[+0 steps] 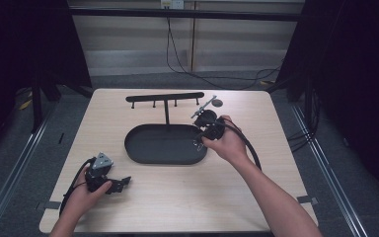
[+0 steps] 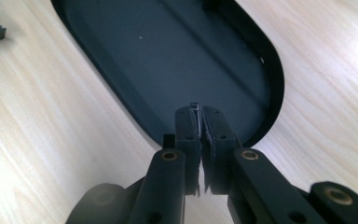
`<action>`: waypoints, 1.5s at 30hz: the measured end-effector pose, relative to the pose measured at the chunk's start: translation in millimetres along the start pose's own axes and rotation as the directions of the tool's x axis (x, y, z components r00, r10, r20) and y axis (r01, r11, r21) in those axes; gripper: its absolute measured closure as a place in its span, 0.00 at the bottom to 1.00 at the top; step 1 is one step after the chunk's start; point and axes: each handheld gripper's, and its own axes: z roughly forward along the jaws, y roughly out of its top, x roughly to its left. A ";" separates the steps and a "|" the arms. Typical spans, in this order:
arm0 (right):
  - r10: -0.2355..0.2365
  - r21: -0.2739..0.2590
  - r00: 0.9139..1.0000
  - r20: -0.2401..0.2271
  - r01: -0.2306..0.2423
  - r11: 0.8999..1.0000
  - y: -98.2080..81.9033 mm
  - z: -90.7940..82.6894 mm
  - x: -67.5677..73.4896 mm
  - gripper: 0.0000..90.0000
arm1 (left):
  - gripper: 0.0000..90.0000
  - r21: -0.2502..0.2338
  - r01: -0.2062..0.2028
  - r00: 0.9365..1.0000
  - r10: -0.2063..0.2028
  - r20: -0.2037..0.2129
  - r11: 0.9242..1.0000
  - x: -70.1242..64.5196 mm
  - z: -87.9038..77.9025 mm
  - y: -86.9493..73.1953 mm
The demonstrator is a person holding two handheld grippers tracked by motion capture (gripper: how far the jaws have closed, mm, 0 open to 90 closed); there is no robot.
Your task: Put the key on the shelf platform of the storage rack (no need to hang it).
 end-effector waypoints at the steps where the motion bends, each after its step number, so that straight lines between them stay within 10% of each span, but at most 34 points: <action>1: 0.004 0.000 1.000 0.000 -0.004 1.000 0.8 0.9 -0.3 0.96 | 0.08 -0.001 -0.001 1.000 0.001 0.000 1.000 0.1 0.0 0.0; 45: 0.027 0.018 0.999 0.025 -0.027 0.999 16.3 64.2 -2.2 0.96 | 0.08 0.004 -0.011 1.000 0.011 0.002 1.000 0.1 -0.3 0.2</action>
